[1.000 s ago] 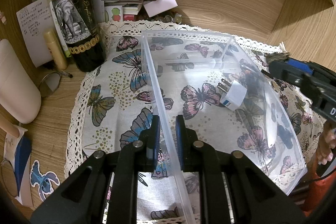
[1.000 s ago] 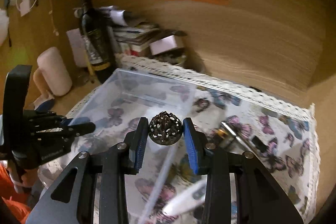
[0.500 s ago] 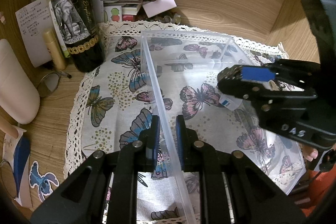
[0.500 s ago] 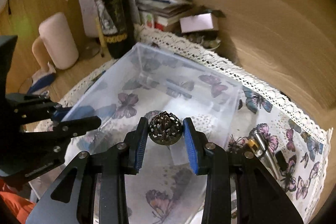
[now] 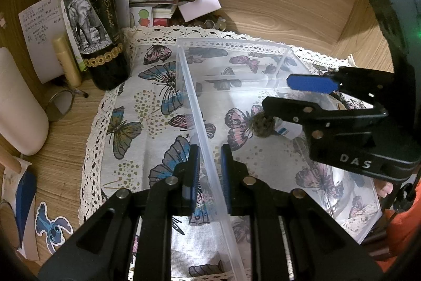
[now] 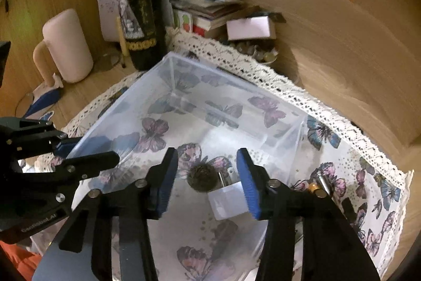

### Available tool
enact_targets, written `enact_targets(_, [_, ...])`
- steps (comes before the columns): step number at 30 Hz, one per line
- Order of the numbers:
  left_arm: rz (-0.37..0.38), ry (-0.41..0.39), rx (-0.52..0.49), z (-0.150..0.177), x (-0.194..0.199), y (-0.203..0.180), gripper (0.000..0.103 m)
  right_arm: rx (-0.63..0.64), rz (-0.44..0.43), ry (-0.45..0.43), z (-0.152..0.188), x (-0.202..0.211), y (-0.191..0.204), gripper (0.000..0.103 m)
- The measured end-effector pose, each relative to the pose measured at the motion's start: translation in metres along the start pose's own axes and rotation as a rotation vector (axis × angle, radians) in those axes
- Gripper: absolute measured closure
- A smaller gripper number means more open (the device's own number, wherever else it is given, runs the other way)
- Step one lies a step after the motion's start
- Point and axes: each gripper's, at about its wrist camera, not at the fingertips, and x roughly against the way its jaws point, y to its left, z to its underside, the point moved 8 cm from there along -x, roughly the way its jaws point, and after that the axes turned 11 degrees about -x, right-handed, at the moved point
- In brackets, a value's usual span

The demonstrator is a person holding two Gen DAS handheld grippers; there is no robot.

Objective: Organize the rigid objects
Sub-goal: 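Lower the mesh ball into the box and open the right tool, then grasp the black plug-shaped piece with the right tool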

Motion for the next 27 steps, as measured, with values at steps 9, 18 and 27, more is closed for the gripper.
enact_targets(9, [0.002, 0.000, 0.001, 0.000, 0.000, 0.000, 0.087, -0.024, 0.021, -0.089, -0.010, 0.026, -0.011, 0.051])
enact_targets(18, [0.002, 0.001, -0.001, 0.000, 0.000, 0.001, 0.087, -0.106, 0.093, -0.160, -0.004, 0.064, -0.047, 0.047])
enact_targets(27, [0.003, 0.000, -0.002, 0.000, 0.000, 0.001, 0.087, -0.216, 0.216, -0.131, 0.042, 0.089, -0.093, 0.041])
